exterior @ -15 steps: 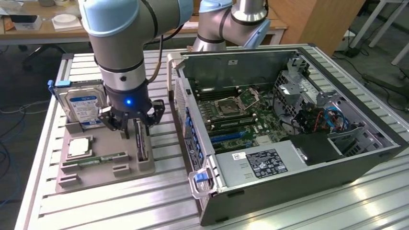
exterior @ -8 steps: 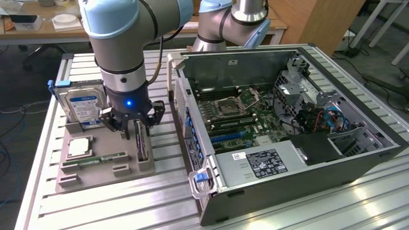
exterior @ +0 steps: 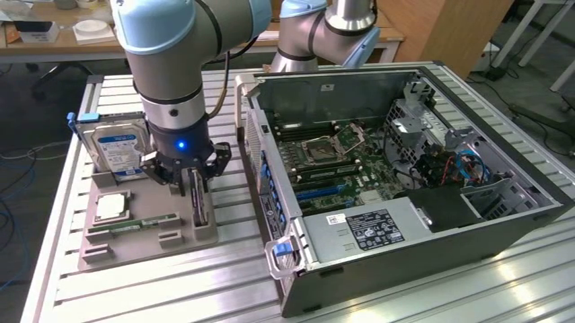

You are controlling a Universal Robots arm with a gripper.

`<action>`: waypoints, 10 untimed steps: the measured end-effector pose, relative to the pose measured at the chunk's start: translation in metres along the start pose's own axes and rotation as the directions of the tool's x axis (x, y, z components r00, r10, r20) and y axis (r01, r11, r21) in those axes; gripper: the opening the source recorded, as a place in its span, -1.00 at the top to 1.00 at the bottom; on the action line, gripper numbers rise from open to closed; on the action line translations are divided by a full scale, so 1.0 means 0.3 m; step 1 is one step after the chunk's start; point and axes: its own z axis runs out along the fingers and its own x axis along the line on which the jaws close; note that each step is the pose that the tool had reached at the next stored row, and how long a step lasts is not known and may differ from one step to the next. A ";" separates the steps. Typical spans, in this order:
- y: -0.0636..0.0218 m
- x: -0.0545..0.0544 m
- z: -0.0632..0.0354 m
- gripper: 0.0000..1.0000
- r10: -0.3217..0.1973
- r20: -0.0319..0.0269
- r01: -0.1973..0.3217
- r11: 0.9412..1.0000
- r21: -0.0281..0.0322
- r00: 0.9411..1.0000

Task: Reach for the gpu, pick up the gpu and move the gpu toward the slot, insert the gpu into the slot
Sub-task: 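Pick up the gpu and move the gpu toward the slot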

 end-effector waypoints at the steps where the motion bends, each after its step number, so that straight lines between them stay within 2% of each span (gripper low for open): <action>1: 0.000 0.000 0.000 0.11 0.000 0.000 0.000 1.000 0.000 1.000; 4: 0.000 0.000 0.000 0.13 0.000 0.000 0.000 1.000 0.000 1.000; 5: 0.000 0.000 0.000 0.25 0.000 0.000 0.000 1.000 0.000 1.000; 6: 0.000 0.000 0.000 0.25 0.000 0.000 0.000 1.000 0.000 1.000; 7: 0.000 0.000 0.000 0.40 0.000 0.000 0.000 1.000 0.000 1.000; 10: 0.000 0.000 0.000 0.40 0.000 0.000 0.000 1.000 0.000 1.000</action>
